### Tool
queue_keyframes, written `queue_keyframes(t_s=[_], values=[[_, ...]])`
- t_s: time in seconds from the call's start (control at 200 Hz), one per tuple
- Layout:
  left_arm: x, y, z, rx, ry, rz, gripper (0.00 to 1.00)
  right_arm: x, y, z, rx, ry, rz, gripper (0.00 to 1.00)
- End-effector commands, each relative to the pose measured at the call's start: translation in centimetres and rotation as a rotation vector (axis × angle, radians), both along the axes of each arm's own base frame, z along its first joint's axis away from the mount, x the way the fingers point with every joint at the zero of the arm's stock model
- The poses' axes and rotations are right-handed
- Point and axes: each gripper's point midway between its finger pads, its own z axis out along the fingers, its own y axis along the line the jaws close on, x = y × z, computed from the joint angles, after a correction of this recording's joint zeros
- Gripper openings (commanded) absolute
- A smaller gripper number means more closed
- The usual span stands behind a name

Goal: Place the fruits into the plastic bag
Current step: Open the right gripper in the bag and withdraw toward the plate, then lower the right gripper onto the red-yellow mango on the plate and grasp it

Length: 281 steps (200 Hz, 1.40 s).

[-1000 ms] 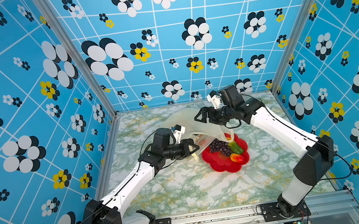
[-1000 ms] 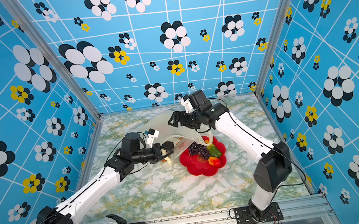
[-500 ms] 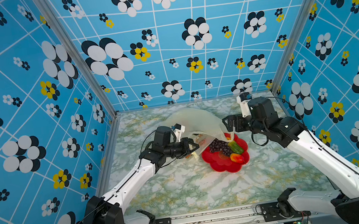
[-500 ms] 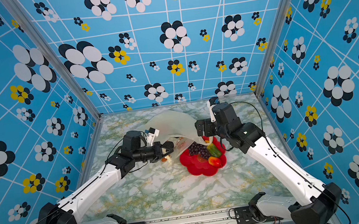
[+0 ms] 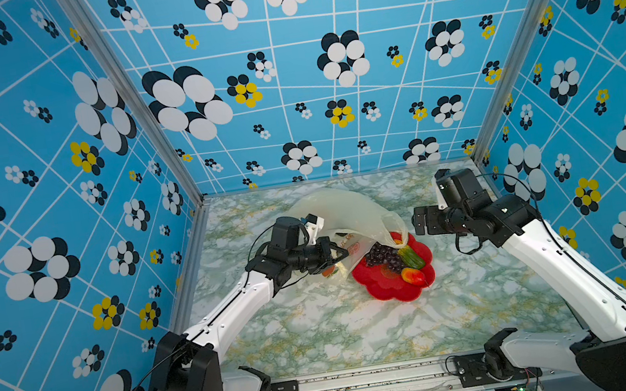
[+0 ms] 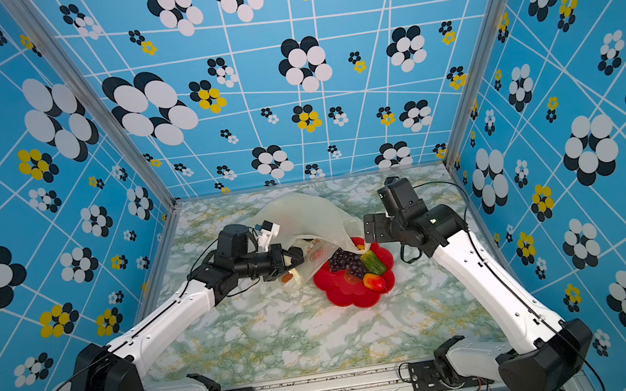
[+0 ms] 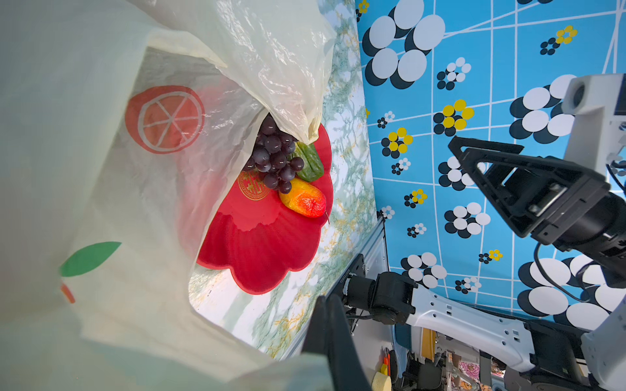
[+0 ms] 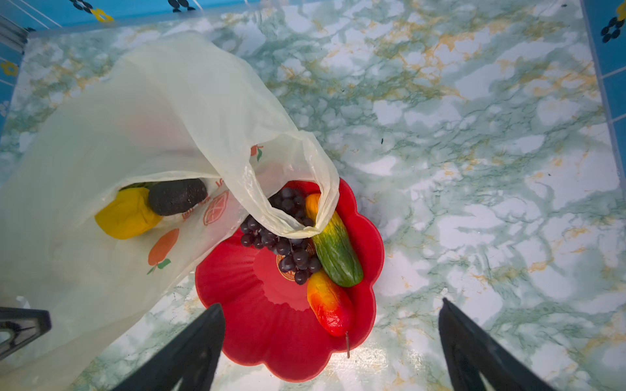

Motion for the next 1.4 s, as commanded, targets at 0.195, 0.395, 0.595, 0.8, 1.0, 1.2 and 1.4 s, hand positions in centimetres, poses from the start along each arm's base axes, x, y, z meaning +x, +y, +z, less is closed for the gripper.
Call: queue_keyframes(t_s=[0.195,0.395,0.595,0.8,1.0,1.2,1.4], values=[[0.2,0.4,1.2,-0.004,-0.037,0.022,0.00,-2.3,2.1,-7.1,0.013,0.326,0.090,0.99],[0.2,0.3,1.2,-0.006,-0.039,0.011,0.00,-3.0,3.3,-11.3,0.023,0.476,0.120,0.88],[0.1,0.4,1.0,-0.004,-0.034,0.009,0.00,-3.4,3.1,-14.1,-0.031,0.559,0.142,0.84],[0.1,0.4,0.9,-0.004,-0.030,0.010,0.00,-3.8,3.5,-16.3,-0.032,0.627,0.166,0.79],[0.2,0.4,1.0,-0.005,-0.027,0.013,0.00,-4.6,3.3,-18.0,-0.049,0.683,0.183,0.77],[0.2,0.3,0.9,-0.009,-0.020,0.017,0.00,-5.5,4.0,-18.7,-0.011,0.718,0.206,0.74],[0.4,0.2,0.7,-0.009,-0.012,0.017,0.00,-6.0,4.8,-19.2,0.000,0.738,0.234,0.68]])
